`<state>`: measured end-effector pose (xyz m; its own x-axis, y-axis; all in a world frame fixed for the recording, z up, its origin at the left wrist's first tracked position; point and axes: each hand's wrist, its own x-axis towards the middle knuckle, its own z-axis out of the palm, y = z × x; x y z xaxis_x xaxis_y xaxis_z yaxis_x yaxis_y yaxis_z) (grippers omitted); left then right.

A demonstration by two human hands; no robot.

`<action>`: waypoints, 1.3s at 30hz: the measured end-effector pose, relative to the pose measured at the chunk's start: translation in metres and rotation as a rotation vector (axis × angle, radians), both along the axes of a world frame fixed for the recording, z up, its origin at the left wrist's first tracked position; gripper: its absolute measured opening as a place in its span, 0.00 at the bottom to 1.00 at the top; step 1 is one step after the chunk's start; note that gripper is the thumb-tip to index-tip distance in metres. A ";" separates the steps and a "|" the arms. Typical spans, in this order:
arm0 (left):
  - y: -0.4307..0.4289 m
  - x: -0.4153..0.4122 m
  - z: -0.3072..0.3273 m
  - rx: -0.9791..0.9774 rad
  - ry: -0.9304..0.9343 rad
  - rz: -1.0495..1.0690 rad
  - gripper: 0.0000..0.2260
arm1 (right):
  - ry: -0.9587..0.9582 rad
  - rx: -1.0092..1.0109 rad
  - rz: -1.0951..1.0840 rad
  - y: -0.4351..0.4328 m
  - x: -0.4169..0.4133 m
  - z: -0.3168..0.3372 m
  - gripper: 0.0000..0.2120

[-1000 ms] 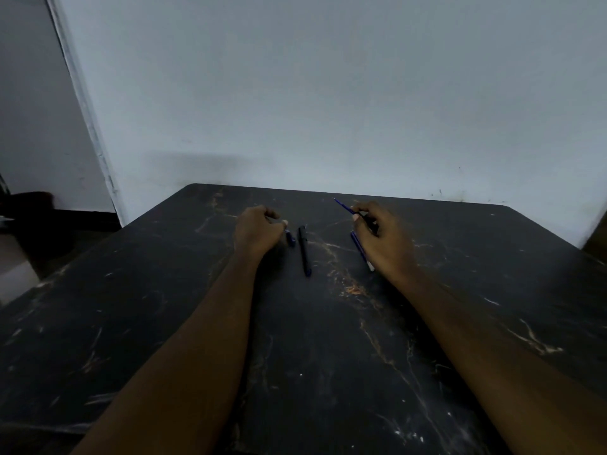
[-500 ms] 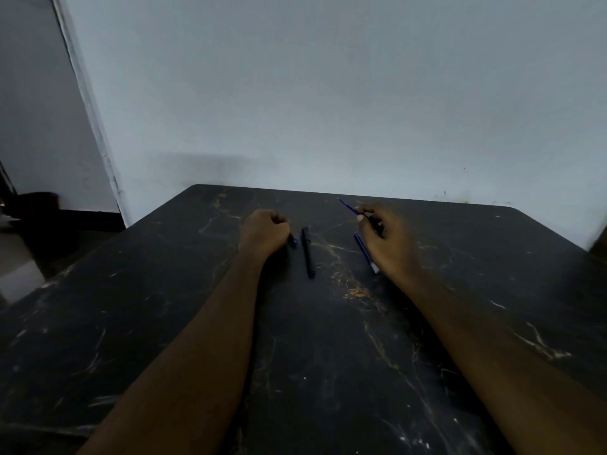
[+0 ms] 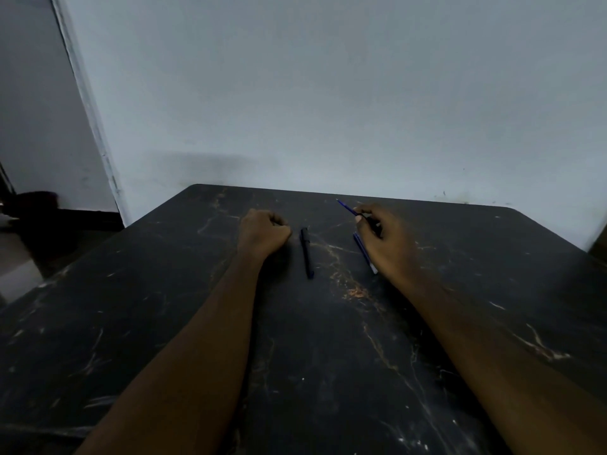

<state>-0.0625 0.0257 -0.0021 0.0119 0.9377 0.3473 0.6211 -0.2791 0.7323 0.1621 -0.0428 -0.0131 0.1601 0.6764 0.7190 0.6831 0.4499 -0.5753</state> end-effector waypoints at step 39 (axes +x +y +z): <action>-0.020 0.028 0.025 -0.029 -0.782 -0.157 0.10 | -0.017 -0.132 -0.133 -0.007 0.019 0.014 0.11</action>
<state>-0.0347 0.0058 0.0225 -0.0918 0.9542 0.2848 -0.1205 -0.2946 0.9480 0.1810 -0.0503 0.0012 0.2428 0.7389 0.6285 0.7416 0.2763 -0.6113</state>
